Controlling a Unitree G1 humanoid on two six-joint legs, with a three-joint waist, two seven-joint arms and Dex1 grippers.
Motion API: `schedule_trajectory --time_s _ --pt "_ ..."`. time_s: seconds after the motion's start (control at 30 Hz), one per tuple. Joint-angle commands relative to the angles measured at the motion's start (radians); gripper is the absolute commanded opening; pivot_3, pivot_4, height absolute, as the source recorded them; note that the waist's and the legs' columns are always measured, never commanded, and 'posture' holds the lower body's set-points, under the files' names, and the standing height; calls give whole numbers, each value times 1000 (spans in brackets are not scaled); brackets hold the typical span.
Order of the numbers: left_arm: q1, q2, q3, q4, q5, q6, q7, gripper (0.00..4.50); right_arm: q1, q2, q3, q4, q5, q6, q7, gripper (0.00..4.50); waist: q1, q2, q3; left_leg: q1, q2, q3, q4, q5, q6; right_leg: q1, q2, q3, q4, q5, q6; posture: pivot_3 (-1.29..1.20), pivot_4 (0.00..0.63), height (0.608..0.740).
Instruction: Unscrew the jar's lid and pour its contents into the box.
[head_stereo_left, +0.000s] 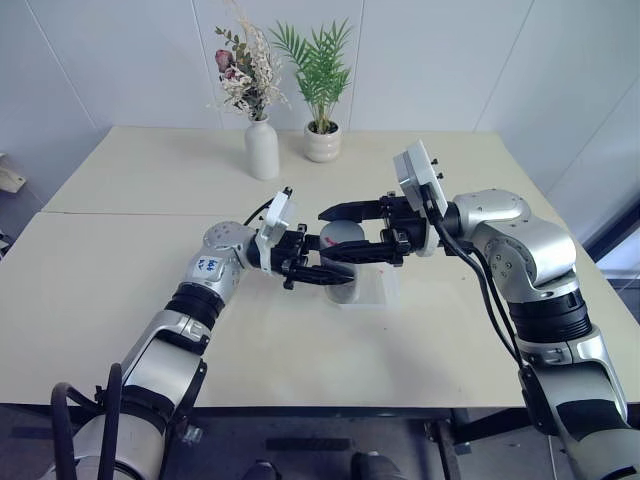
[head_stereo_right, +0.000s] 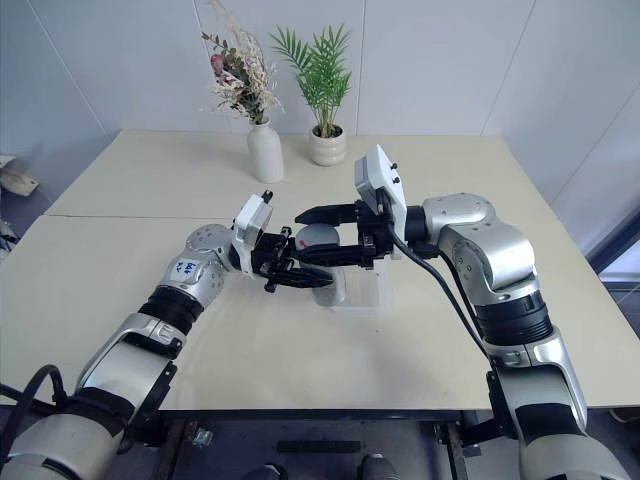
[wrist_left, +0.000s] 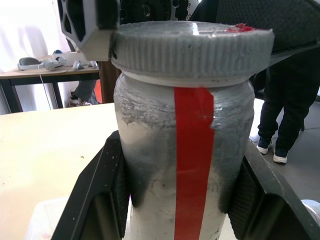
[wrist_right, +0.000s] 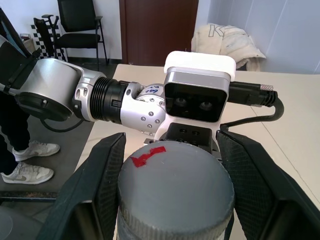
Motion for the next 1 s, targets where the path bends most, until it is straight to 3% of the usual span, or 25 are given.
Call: schedule_trajectory --time_s 0.03,0.47,1.0 --pt "79 -10 -145 -22 69 -11 -112 2055 -121 -17 -139 -6 -1 -109 -63 2568 0 0 0 0 0 0 0 0 0 0 0 0 0 0 0 0 150 740" --pt "122 9 -167 -59 70 -22 -112 2055 -161 -28 -134 31 -21 -129 -80 2568 0 0 0 0 0 0 0 0 0 0 0 0 0 0 0 0 150 740" --pt "123 5 -138 -43 82 -27 -112 2055 -101 -40 -161 -38 -5 -107 -141 2568 0 0 0 0 0 0 0 0 0 -1 0 0 1 0 0 0 150 740"
